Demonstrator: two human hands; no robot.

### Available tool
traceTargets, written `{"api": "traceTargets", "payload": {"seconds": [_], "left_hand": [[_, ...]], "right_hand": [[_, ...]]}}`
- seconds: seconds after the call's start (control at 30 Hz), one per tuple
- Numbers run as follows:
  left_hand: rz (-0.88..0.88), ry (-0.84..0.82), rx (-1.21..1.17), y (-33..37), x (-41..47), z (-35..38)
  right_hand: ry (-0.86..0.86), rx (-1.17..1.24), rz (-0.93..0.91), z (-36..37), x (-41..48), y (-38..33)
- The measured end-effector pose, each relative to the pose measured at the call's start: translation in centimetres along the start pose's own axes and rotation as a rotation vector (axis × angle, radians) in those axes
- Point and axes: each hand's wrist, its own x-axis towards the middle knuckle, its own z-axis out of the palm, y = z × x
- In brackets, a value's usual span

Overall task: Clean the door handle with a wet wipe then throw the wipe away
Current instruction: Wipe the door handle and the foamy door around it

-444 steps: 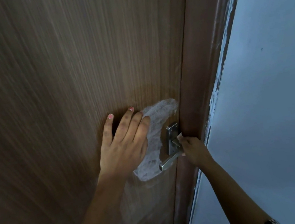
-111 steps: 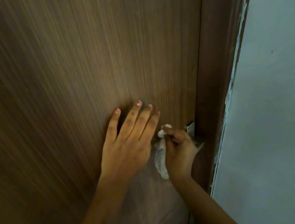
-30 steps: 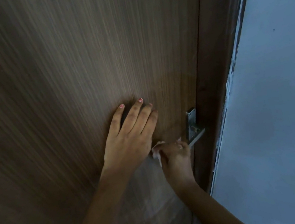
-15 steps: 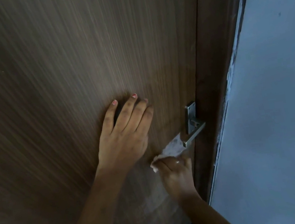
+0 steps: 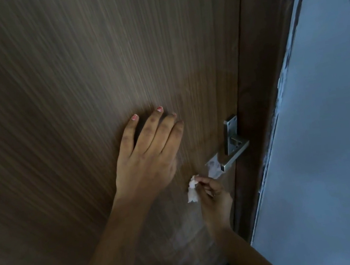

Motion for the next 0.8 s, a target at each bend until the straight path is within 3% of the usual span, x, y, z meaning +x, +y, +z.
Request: {"api": "traceTargets", "payload": {"seconds": [0.13, 0.27, 0.4, 0.53, 0.8], "left_hand": [[0.008, -0.002, 0.004, 0.0, 0.0, -0.3], [0.011, 0.001, 0.004, 0.1, 0.1, -0.2], [-0.001, 0.001, 0.015, 0.2, 0.0, -0.2], [0.008, -0.012, 0.010, 0.1, 0.0, -0.3], [0.002, -0.013, 0.023, 0.2, 0.0, -0.1]], "right_hand": [[0.168, 0.073, 0.208, -1.2, 2.7, 0.0], [0.125, 0.329, 0.272, -1.0, 3.5, -0.9], [0.037, 0.260, 0.258, -0.6, 1.9, 0.6], [0.216, 0.275, 0.384, -1.6, 3.9, 1.4], [0.107, 0.353, 0.287, -1.3, 4.4, 0.5]]}}
